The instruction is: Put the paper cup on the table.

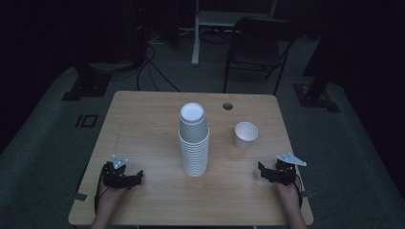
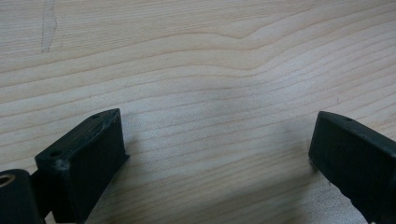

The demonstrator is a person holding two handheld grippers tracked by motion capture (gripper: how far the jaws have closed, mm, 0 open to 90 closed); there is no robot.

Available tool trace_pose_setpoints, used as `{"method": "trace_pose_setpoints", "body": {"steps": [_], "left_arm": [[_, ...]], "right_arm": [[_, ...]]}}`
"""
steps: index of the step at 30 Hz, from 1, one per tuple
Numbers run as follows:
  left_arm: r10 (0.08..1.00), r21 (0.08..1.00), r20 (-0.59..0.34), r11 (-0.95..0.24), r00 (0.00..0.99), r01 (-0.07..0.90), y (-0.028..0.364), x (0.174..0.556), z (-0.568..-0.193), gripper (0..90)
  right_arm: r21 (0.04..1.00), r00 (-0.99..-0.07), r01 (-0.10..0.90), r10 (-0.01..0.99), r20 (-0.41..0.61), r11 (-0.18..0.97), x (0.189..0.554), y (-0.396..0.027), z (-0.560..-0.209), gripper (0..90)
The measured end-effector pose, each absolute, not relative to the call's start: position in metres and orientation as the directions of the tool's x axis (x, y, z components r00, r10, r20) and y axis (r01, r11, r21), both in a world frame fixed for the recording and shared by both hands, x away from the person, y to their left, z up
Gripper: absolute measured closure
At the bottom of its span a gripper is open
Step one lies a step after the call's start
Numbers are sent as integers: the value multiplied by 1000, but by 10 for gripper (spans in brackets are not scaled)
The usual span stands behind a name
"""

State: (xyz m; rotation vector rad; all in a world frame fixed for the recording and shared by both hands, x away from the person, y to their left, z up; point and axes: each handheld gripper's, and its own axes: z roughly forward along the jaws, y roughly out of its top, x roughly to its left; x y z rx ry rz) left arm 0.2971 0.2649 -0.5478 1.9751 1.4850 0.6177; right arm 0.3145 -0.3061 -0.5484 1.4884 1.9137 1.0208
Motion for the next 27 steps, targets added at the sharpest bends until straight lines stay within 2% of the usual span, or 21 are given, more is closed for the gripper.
{"method": "trace_pose_setpoints", "body": {"steps": [23,27], "left_arm": [[963,693,17,-205,269,691,265,297,-548,39],[964,694,16,-203,267,691,265,297,-548,39]], "right_arm": [[760,-180,645,982,50,80,279,-323,-552,106],[751,-139,658,989,49,55,274,-324,-553,106]]}}
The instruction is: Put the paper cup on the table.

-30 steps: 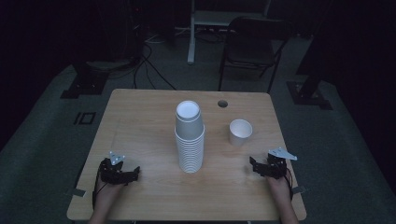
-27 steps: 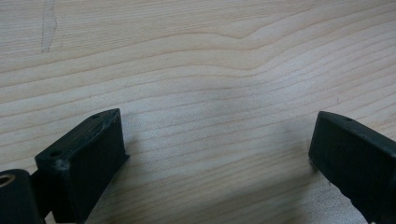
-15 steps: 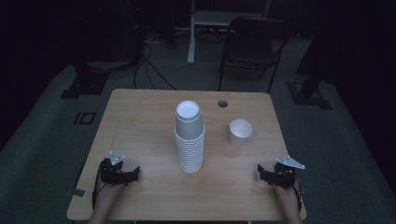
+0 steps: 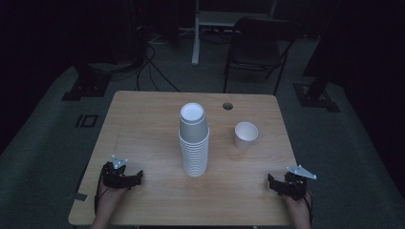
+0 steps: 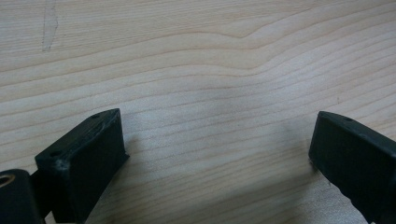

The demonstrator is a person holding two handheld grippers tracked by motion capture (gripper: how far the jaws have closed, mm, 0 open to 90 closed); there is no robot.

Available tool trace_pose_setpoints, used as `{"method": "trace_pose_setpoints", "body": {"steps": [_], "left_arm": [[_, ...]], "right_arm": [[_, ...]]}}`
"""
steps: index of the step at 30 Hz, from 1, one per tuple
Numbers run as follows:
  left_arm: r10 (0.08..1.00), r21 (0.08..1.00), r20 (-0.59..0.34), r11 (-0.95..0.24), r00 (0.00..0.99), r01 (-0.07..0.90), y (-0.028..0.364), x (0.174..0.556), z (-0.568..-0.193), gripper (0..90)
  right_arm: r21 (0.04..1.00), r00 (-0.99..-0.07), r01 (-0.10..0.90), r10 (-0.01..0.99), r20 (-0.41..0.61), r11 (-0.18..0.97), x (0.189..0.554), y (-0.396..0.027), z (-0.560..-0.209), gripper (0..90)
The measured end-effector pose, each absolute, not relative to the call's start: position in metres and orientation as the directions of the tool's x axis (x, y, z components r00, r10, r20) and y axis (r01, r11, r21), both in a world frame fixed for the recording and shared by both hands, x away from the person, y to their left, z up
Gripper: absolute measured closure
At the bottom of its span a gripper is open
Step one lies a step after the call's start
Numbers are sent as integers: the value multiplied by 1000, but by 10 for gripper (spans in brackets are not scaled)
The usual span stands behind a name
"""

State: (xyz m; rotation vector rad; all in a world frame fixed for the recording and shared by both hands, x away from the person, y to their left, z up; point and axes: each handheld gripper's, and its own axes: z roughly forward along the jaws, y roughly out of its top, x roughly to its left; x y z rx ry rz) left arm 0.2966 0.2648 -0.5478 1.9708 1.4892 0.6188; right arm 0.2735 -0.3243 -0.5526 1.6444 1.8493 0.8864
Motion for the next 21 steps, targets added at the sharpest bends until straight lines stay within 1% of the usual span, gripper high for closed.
{"method": "trace_pose_setpoints", "body": {"steps": [2,4,6,9,10,15,18,21], "left_arm": [[964,693,16,-203,266,692,265,296,-548,40],[964,692,16,-203,266,692,265,296,-548,39],[964,692,18,-203,265,693,265,296,-548,39],[966,691,18,-199,258,695,265,296,-548,39],[966,692,17,-197,256,695,265,296,-548,39],[970,692,16,-186,244,697,265,295,-548,39],[971,691,16,-183,239,699,265,294,-548,35],[972,691,15,-180,236,700,265,294,-548,34]], "right_arm": [[745,-99,666,993,57,24,271,-326,-553,106],[743,-86,669,994,69,6,268,-328,-553,106],[738,-76,674,996,53,12,266,-330,-553,106],[732,-81,681,996,46,21,264,-331,-554,106],[734,-97,678,994,46,32,264,-332,-554,106],[727,-102,683,995,3,68,262,-329,-554,106],[725,-89,687,996,10,54,262,-329,-554,106],[723,-96,689,995,19,52,262,-330,-554,106]]}}
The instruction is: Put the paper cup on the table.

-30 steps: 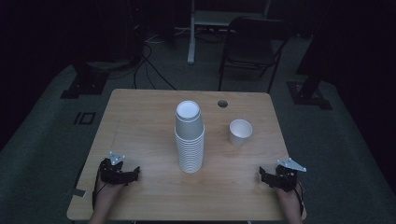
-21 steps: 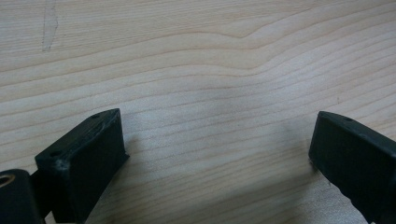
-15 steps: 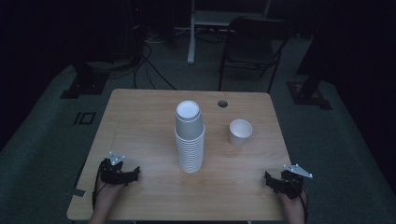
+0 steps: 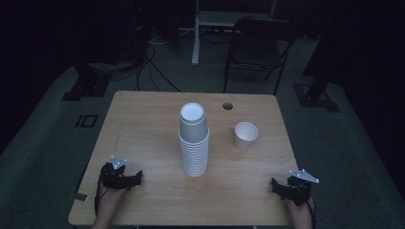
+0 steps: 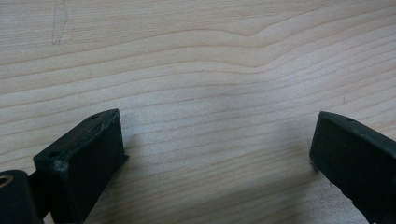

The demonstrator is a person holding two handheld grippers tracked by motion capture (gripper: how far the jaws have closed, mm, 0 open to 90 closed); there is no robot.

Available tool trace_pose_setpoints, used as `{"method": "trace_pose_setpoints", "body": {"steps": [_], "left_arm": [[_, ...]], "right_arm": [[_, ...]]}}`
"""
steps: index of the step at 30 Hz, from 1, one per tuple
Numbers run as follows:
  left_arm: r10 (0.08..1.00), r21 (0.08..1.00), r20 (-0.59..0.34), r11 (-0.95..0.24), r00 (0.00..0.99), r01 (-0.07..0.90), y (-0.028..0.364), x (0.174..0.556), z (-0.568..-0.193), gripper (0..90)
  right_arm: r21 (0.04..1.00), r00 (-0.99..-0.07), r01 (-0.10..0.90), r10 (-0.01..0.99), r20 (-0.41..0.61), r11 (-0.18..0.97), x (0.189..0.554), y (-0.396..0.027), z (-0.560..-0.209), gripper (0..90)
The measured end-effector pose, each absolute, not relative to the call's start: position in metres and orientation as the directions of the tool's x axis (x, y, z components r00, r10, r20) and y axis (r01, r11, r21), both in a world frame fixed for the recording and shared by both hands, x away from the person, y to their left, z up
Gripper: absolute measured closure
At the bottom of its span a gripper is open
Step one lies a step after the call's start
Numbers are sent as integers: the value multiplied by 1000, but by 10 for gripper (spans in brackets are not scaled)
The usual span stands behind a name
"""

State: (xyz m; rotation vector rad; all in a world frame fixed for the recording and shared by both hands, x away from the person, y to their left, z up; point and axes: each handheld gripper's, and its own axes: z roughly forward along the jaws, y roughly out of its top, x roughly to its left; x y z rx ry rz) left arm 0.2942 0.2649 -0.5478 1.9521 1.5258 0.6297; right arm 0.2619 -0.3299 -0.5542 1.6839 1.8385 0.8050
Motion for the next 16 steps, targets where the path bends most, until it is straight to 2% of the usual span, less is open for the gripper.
{"method": "trace_pose_setpoints", "body": {"steps": [16], "left_arm": [[972,691,15,-180,235,700,265,294,-548,34]], "right_arm": [[723,-111,688,994,20,63,264,-330,-554,106]]}}
